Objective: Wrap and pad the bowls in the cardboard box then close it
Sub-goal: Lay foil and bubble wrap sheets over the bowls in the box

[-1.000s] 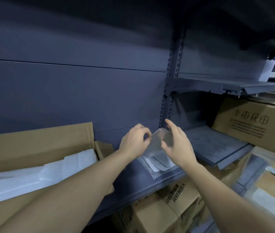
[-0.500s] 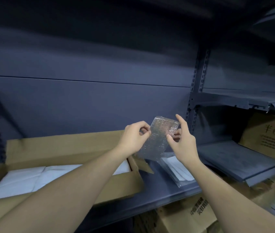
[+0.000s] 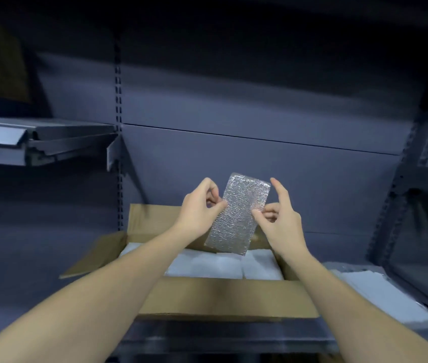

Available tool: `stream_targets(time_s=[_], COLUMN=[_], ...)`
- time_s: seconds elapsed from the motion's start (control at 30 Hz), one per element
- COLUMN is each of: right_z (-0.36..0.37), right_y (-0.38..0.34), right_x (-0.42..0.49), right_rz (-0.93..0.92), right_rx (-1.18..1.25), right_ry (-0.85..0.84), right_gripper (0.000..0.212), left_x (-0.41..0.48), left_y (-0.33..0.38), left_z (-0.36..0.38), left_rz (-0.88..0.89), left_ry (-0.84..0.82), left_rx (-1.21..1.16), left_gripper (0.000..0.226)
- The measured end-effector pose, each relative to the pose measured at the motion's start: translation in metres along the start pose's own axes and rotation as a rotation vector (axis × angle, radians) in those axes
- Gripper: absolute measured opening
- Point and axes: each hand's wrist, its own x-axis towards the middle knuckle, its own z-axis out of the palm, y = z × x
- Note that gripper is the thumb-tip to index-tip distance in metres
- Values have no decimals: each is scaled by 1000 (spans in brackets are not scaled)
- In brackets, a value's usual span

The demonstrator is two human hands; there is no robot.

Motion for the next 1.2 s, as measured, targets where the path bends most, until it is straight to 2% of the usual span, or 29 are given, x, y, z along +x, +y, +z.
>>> stream_targets(time_s=[0.2, 0.37, 0.53, 0.67, 0.8, 0.93, 1.0, 1.13, 1.2], right_z=[71, 121, 161, 186, 200, 201, 202, 210, 210], right_y=[-16, -23, -23, -12, -1, 6, 7, 12, 12], right_x=[1, 4, 3, -3, -11, -15, -17, -19, -17], right_rz=[-81, -127, -152, -79, -3, -43, -99, -232, -208], right_rx=[13, 65, 41, -31, -15, -162, -221, -401, -404], right_ry=[-167, -278, -373, -485, -645, -757, -828, -832, -831], right_gripper=[76, 42, 34, 29, 26, 28, 28, 54, 63], left_x=[-5, -11, -18, -27, -36, -47, -49, -49, -47], left_y=[-33, -59, -86, -107, -124, -143, -152, -157, -153], left_z=[-64, -105, -135, -146, -151, -155, -158, -157, -157], left_rz=[-129, -179, -226, -300, -337, -313, -291, -184, -142], left_ry=[141, 174, 144, 40, -136, -383, -431, -403, -490], left_rx=[8, 46, 135, 197, 339, 538, 588, 582, 588], left_gripper=[30, 24, 8, 11, 18, 23, 21, 23, 35])
